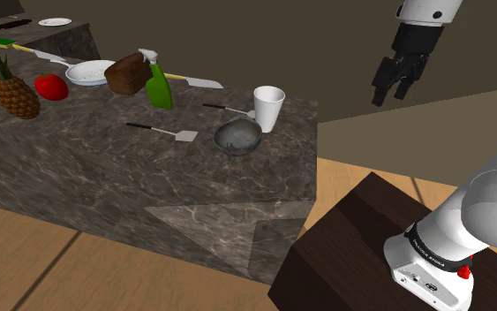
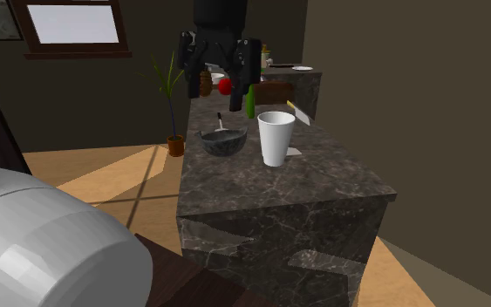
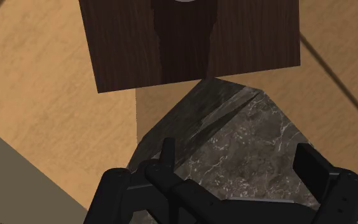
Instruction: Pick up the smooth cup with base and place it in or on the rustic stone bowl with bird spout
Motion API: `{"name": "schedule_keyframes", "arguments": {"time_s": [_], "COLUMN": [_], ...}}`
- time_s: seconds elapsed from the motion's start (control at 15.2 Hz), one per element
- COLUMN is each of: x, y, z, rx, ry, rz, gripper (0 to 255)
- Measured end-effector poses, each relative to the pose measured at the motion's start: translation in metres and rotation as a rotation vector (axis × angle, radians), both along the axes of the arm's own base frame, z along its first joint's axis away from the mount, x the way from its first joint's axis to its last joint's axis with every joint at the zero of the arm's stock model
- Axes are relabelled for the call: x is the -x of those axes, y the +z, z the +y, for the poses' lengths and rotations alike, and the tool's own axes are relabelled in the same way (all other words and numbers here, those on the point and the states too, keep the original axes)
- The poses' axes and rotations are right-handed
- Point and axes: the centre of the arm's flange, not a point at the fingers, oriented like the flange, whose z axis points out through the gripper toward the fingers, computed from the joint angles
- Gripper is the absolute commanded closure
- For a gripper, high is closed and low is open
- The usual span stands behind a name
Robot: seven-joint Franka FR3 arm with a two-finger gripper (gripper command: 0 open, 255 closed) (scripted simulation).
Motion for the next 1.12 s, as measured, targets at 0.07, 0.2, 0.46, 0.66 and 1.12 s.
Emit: {"name": "schedule_keyframes", "arguments": {"time_s": [0.07,0.2,0.46,0.66,1.12], "x": [0.000,-0.013,-0.065,-0.098,-0.186], "y": [0.000,-0.005,-0.021,-0.033,-0.071], "z": [0.000,-0.003,-0.012,-0.016,-0.029], "rx": [0.000,-0.005,-0.022,-0.035,-0.065], "ry": [0.000,0.002,0.007,0.011,0.020], "rz": [0.000,0.002,0.006,0.010,0.018], "gripper": [0,0,0,0,0]}}
